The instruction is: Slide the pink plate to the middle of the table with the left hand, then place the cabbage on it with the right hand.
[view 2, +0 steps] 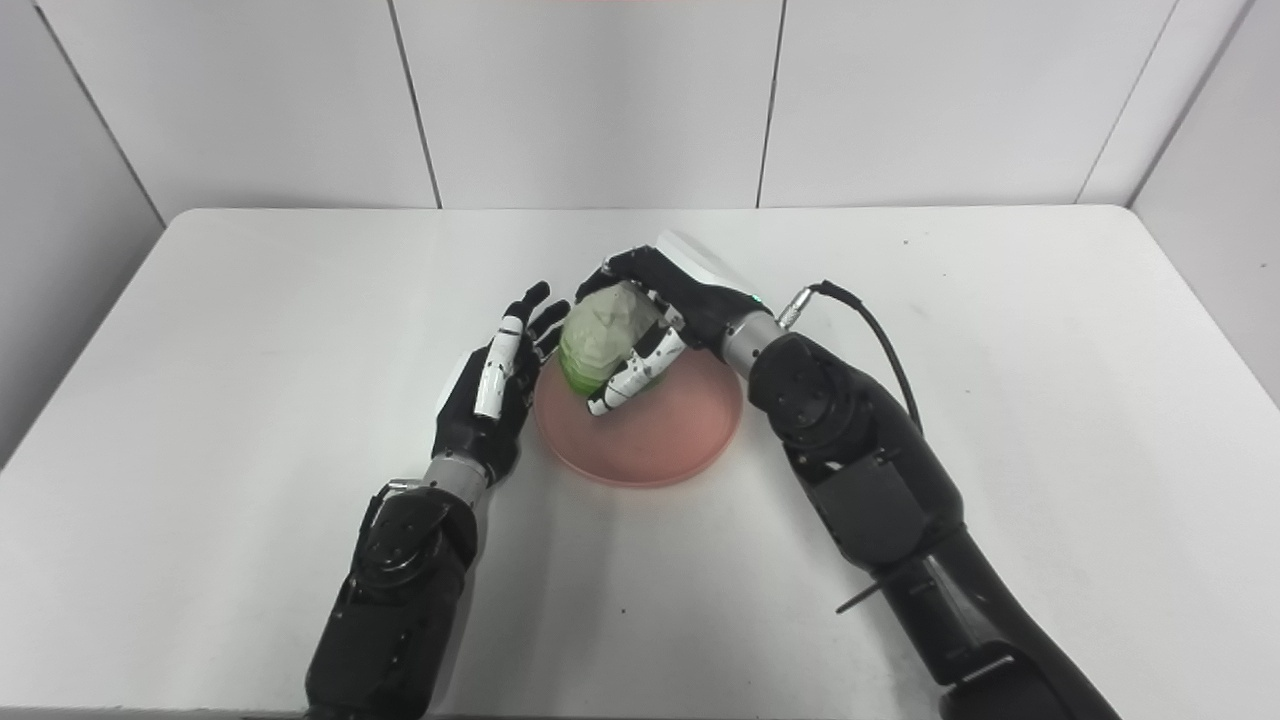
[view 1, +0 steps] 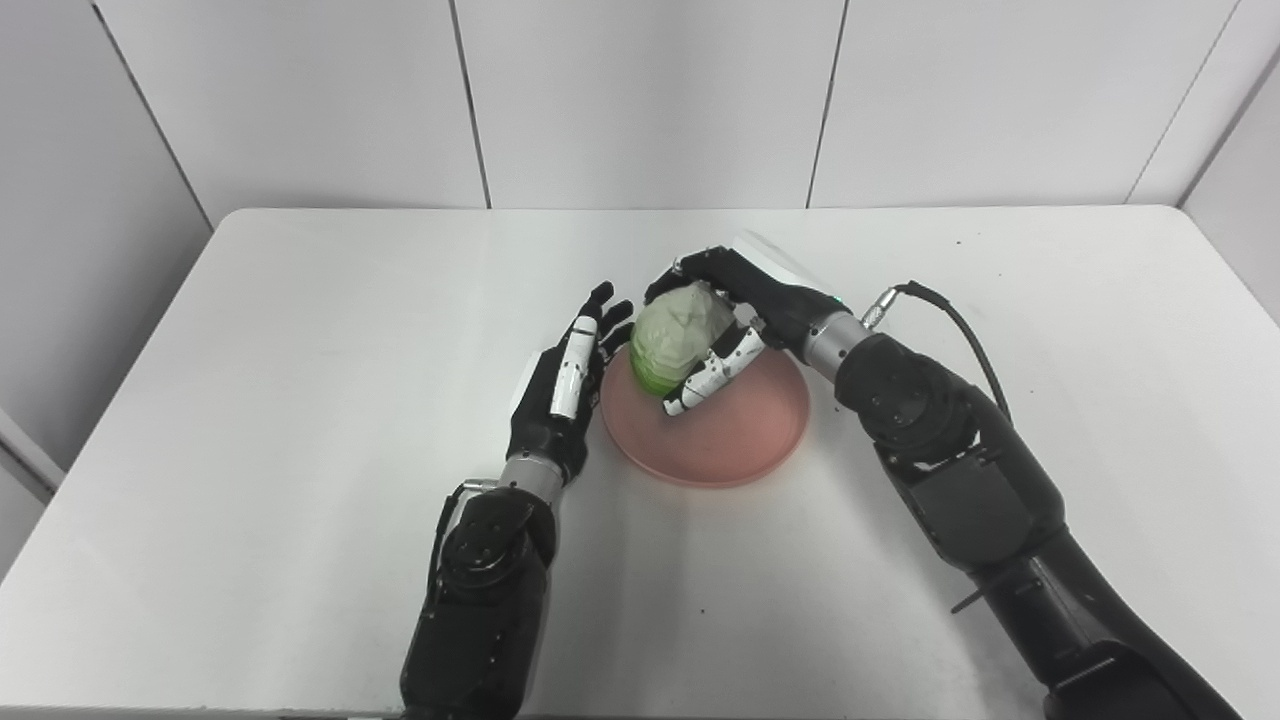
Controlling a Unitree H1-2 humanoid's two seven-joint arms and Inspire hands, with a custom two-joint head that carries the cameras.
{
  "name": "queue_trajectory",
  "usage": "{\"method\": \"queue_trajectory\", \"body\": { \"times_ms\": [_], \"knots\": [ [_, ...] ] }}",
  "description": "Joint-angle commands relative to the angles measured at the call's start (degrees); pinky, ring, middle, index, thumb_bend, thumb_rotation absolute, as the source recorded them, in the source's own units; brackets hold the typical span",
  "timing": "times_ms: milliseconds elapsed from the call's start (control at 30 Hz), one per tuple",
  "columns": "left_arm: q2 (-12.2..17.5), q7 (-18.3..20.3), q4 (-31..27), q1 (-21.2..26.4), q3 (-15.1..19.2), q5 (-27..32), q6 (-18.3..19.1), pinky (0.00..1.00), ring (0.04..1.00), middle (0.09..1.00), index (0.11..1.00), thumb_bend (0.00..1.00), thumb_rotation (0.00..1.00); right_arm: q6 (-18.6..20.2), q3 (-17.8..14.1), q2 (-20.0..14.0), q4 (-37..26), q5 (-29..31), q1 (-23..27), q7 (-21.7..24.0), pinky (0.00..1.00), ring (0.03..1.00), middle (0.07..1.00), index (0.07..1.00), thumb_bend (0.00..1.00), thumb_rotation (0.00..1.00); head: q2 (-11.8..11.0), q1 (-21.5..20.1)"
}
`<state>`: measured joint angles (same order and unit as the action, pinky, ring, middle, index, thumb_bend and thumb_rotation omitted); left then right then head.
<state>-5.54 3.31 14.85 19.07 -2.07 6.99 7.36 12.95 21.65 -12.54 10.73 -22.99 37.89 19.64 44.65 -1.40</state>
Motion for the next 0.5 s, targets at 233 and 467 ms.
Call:
{"method": "queue_trajectory", "body": {
  "times_ms": [233,467],
  "knots": [
    [0.8,0.4,-0.5,-1.3,0.1,0.0,3.6,0.9,0.91,0.919,0.927,0.43,1.0,-2.1,-0.4,-2.1,-3.3,-1.2,-0.1,0.3,0.42,0.409,0.499,0.501,0.52,0.0,0.8,-1.1],
    [0.9,0.4,-0.9,-1.4,0.1,0.2,4.0,0.9,0.909,0.918,0.925,0.43,1.0,-3.2,-0.6,-3.2,-3.7,-0.8,-1.8,0.2,0.41,0.402,0.494,0.51,0.52,0.0,0.9,-1.6]
  ]
}}
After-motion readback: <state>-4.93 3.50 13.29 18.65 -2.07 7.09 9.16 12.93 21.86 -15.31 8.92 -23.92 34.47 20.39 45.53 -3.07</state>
